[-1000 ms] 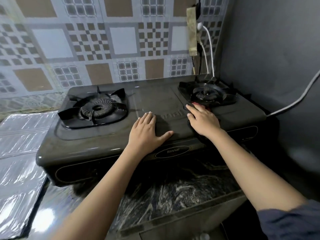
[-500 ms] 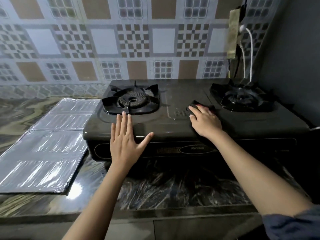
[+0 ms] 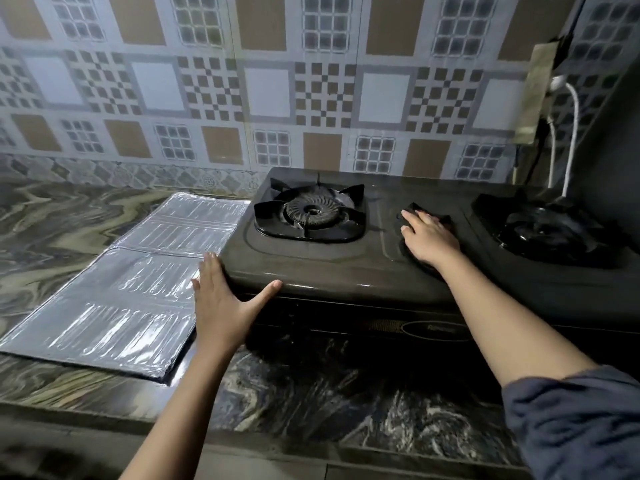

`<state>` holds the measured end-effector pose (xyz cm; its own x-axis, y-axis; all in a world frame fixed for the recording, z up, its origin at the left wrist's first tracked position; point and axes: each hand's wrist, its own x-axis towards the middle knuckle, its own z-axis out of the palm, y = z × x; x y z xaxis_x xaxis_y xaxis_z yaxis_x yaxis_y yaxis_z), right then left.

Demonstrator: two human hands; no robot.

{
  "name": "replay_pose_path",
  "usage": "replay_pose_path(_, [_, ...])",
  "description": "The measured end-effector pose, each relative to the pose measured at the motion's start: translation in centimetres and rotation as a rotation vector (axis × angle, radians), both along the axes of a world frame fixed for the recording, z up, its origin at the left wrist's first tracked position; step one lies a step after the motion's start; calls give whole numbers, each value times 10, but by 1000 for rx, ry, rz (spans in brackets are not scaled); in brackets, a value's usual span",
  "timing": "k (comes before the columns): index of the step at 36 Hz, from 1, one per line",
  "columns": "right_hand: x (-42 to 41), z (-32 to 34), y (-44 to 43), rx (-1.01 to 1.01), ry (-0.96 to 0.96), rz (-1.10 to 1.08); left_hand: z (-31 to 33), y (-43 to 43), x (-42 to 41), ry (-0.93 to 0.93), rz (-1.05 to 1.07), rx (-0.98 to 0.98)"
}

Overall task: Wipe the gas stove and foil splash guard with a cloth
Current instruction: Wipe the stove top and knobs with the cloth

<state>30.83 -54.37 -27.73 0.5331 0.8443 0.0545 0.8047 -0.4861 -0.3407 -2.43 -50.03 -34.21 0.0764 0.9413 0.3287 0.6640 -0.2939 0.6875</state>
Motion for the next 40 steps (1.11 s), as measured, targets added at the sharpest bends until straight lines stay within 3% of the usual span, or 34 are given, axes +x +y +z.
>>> replay_pose_path(16, [-23,-6,-2,4,-16,274,0,2,-7,-263,-47,-102])
replay_pose_path(27, [-82,-14,-25,58,-120,27,-4,2,-18,-405,-148,-150])
replay_pose_path(40, [-135,-22,-29,184,-194,17,-32,15,-36,-612,-379,-277])
